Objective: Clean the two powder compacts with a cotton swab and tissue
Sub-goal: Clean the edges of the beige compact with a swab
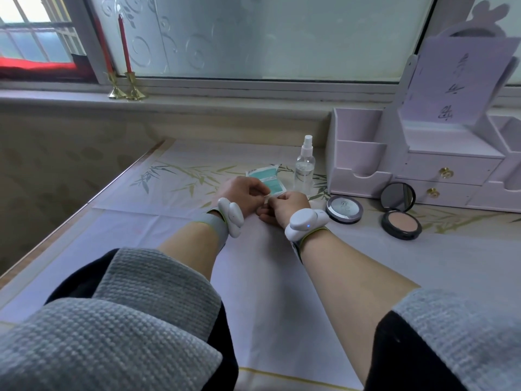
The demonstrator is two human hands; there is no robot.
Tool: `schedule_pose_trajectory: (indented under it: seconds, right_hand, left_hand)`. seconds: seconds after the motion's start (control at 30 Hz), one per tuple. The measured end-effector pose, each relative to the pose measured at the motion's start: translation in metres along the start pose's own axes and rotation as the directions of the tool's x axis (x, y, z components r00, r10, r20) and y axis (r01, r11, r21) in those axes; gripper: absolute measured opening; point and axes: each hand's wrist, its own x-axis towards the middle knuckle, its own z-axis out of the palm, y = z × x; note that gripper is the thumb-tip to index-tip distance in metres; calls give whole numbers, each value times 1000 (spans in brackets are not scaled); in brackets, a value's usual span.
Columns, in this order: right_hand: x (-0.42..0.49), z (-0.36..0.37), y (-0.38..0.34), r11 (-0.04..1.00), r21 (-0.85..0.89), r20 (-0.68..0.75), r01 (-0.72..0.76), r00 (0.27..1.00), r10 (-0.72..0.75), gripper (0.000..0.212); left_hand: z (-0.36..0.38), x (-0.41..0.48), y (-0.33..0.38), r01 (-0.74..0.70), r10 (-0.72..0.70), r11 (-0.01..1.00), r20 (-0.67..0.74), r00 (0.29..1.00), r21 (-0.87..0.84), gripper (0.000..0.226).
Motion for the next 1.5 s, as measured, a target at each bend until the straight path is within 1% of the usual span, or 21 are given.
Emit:
schedule_pose_trajectory:
  seconds: [0.1, 0.17, 0.27, 0.37, 0.4, 0.53, 0.57, 0.6, 0.67, 0.73, 0.8, 0.83, 0.93, 1.0, 1.13, 1.27, 1.37, 1.5]
  right_hand:
    - [1, 1, 1, 997, -77, -14, 15, 1000, -16, 18]
    - [-4, 0, -3, 999, -51, -13, 18, 1000, -19, 20]
    - [-9, -1, -7, 1000, 8, -10, 6, 1000, -6, 21]
    - [-13, -1, -8, 1000, 30, -28, -2, 1000, 3, 23]
    - [-15, -1, -9, 1000, 29, -33, -6, 999, 7, 25]
    - [-18, -1, -10, 999, 34, -38, 1, 999, 0, 28]
    - [-19, 0, -8, 1000, 4, -72, 27, 997, -27, 25]
    - [-20, 2, -4, 995, -59, -127, 79, 988, -86, 21]
    - [-19, 7, 6, 936, -270, -233, 224, 928, -289, 13]
    - [-17, 12, 14, 836, -446, -208, 320, 871, -444, 13]
    - [-13, 15, 19, 783, -510, -173, 356, 849, -499, 9]
    - [-12, 14, 18, 776, -521, -169, 357, 847, -503, 10]
    - [-8, 13, 18, 770, -542, -171, 337, 853, -494, 31]
    - [-6, 13, 16, 773, -549, -172, 318, 862, -477, 35]
    - [-3, 15, 10, 761, -595, -155, 259, 892, -425, 34]
    - [0, 14, 4, 759, -619, -123, 201, 930, -347, 32]
    - [1, 14, 2, 741, -637, -100, 211, 931, -351, 33]
    - [1, 12, -1, 745, -644, -113, 172, 942, -315, 25]
  left_hand:
    - [-1, 0, 0, -52, 56, 986, -19, 998, 160, 14]
    - [-2, 1, 1, -70, 77, 976, -27, 997, 207, 10]
    - [-2, 1, 4, -102, 123, 972, -93, 988, 210, 9]
    - [-5, -1, 9, -69, 128, 972, -261, 957, 225, 12]
    - [-7, 0, 9, -56, 123, 972, -291, 949, 228, 12]
    - [-9, 1, 7, -30, 99, 975, -313, 945, 218, 12]
    - [-8, 2, 6, -25, 93, 976, -309, 946, 217, 11]
    - [-7, 2, 4, -24, 91, 975, -301, 949, 219, 12]
    - [-3, 2, 2, -35, 91, 979, -272, 958, 203, 14]
    - [0, 1, 1, -63, 104, 983, -237, 966, 172, 18]
    - [1, -2, 1, -65, 102, 981, -204, 974, 182, 15]
    - [2, -2, 0, -67, 106, 979, -201, 974, 192, 13]
    - [1, -2, 0, -76, 119, 978, -214, 970, 196, 11]
    - [0, -1, 1, -94, 130, 980, -209, 969, 175, 12]
    - [-1, -1, 8, -128, 153, 980, -166, 974, 155, 16]
    - [2, 0, 8, -166, 188, 974, -136, 973, 156, 11]
    - [0, 1, 8, -169, 187, 976, -133, 973, 135, 9]
    - [-2, -2, 6, -165, 181, 976, -112, 977, 142, 9]
